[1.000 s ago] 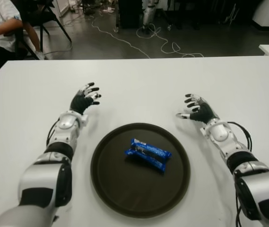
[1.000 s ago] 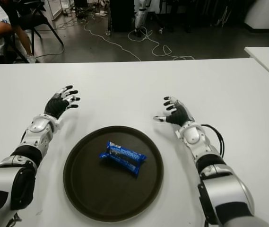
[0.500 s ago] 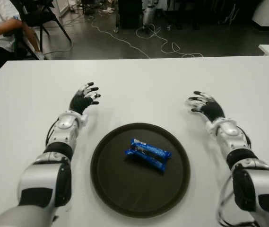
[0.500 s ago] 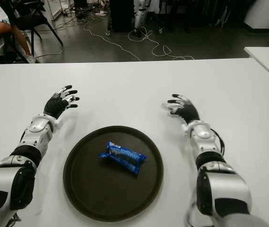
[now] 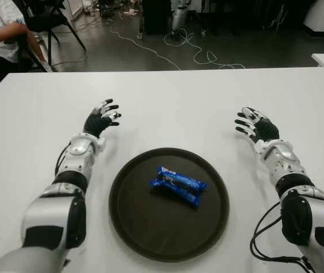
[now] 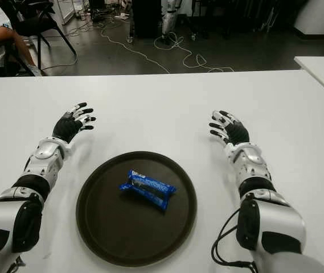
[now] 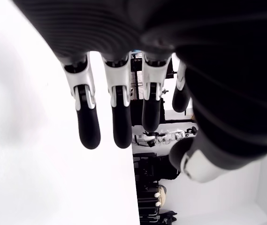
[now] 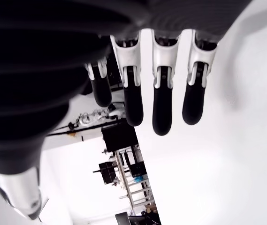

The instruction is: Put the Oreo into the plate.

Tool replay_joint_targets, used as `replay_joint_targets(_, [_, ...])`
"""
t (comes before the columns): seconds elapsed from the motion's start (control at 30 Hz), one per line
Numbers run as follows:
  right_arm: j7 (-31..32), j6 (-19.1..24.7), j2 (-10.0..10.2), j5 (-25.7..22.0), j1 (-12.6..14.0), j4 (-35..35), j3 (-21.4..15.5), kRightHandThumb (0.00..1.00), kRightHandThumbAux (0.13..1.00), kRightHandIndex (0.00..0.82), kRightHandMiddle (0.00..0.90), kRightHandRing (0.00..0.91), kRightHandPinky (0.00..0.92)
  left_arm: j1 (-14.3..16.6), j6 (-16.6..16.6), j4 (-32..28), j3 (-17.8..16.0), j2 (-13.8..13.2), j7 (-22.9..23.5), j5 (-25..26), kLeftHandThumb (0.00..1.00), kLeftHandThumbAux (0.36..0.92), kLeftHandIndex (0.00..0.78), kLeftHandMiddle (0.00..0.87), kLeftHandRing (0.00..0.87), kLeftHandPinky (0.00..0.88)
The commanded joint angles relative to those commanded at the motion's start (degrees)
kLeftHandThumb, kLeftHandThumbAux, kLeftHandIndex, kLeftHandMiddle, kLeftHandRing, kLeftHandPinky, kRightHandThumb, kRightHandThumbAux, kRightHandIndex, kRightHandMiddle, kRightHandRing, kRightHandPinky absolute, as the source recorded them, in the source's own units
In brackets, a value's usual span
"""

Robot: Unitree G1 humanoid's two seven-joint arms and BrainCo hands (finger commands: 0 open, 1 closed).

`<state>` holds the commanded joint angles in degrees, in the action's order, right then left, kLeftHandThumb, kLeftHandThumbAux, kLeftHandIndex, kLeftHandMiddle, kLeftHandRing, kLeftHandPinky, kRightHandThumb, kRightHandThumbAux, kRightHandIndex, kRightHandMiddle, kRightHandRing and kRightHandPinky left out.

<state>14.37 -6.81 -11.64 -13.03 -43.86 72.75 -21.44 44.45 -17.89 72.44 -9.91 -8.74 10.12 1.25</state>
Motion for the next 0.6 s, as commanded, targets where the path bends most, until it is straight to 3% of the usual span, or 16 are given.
replay_joint_targets(0.6, [-1.46, -0.53, -0.03, 1.48, 0.01, -0.01, 1.10, 0.000, 0.688, 0.236, 0.379, 0.440, 0.475, 0.10, 0.28, 0.18, -0.22, -0.14, 0.64, 0.13, 0.067, 0.748, 0.111, 0.198, 0.259, 0.331])
